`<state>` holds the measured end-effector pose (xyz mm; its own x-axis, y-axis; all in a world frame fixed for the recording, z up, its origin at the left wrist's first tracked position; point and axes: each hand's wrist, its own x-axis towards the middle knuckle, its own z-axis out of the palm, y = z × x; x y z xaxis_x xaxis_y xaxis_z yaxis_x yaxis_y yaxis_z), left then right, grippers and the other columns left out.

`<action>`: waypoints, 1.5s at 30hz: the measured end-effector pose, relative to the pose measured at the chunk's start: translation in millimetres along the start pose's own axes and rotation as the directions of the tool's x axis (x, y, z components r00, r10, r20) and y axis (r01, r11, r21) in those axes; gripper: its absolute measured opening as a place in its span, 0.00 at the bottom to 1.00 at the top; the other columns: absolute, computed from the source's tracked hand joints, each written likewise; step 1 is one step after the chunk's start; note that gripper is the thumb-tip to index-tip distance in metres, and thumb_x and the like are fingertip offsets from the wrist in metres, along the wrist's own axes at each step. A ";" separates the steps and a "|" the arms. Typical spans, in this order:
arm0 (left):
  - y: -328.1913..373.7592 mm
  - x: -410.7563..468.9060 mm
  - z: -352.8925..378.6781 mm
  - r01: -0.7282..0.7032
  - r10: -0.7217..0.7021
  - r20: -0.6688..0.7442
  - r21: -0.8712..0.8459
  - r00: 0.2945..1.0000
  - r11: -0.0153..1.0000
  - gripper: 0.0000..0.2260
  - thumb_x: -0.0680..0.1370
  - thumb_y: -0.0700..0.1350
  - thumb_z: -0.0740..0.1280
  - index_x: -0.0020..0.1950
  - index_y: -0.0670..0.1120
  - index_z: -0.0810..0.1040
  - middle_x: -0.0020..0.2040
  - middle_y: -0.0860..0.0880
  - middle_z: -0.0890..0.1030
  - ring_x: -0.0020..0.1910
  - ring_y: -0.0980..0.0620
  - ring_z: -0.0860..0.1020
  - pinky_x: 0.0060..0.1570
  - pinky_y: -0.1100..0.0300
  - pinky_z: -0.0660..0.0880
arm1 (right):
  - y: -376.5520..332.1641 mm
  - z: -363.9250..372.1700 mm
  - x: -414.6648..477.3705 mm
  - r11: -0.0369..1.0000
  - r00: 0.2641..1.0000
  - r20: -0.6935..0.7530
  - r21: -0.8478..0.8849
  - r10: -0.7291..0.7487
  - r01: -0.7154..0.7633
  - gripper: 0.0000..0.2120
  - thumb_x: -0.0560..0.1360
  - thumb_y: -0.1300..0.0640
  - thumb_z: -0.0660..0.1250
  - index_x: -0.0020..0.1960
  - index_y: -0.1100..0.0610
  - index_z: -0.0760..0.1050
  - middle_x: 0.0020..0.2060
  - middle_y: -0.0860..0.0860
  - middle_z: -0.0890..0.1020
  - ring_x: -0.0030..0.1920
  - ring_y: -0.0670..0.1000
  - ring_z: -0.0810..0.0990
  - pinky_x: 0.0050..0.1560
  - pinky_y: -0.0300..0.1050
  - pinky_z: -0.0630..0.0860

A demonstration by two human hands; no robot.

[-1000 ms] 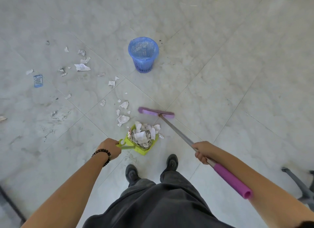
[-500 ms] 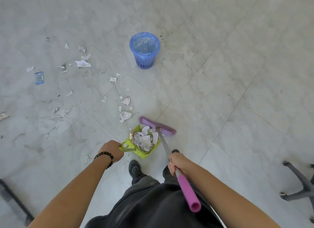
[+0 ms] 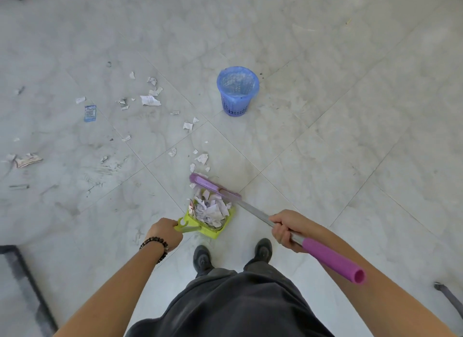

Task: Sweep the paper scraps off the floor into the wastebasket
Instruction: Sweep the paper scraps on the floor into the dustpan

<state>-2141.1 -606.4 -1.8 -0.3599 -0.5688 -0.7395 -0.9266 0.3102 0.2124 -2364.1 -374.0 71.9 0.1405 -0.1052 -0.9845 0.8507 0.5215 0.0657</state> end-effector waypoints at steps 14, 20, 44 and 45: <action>-79.1 18.6 -27.7 0.188 -0.216 -0.061 -0.300 0.974 0.935 0.08 0.70 0.35 0.61 0.35 0.45 0.77 0.30 0.48 0.73 0.28 0.47 0.71 0.28 0.64 0.66 | -85.9 113.3 50.7 0.900 0.959 -0.091 -0.379 -0.267 0.215 0.17 0.80 0.56 0.54 0.33 0.55 0.61 0.16 0.47 0.65 0.13 0.42 0.62 0.14 0.30 0.58; -86.6 50.1 -54.0 0.198 -0.221 -0.075 -0.238 0.972 0.951 0.11 0.72 0.38 0.62 0.49 0.45 0.81 0.37 0.49 0.78 0.32 0.50 0.74 0.28 0.64 0.69 | -114.6 170.0 94.0 0.666 0.838 -0.088 -0.654 -0.538 0.359 0.13 0.78 0.60 0.56 0.34 0.57 0.66 0.27 0.53 0.70 0.24 0.49 0.69 0.23 0.40 0.66; -87.8 81.5 -81.1 0.224 -0.235 -0.046 -0.176 0.971 0.959 0.11 0.72 0.38 0.61 0.49 0.41 0.82 0.38 0.47 0.78 0.32 0.49 0.73 0.27 0.64 0.68 | -137.8 180.3 118.7 0.627 0.790 -0.111 -0.678 -0.603 0.384 0.16 0.75 0.63 0.53 0.30 0.60 0.67 0.22 0.56 0.71 0.17 0.49 0.68 0.20 0.38 0.66; -88.0 82.1 -81.0 0.224 -0.236 -0.052 -0.175 0.970 0.959 0.11 0.72 0.38 0.61 0.48 0.41 0.82 0.37 0.47 0.77 0.31 0.50 0.72 0.27 0.64 0.67 | -148.9 187.8 124.5 0.587 0.769 -0.098 -0.708 -0.632 0.392 0.16 0.74 0.64 0.53 0.29 0.61 0.67 0.19 0.56 0.71 0.19 0.51 0.69 0.22 0.40 0.67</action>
<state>-2098.0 -742.1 -29.5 -0.1362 -0.6648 -0.7345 -0.9880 0.0368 0.1499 -2378.1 -623.7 -29.9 -0.4796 -0.3271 -0.8142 0.1959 0.8646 -0.4627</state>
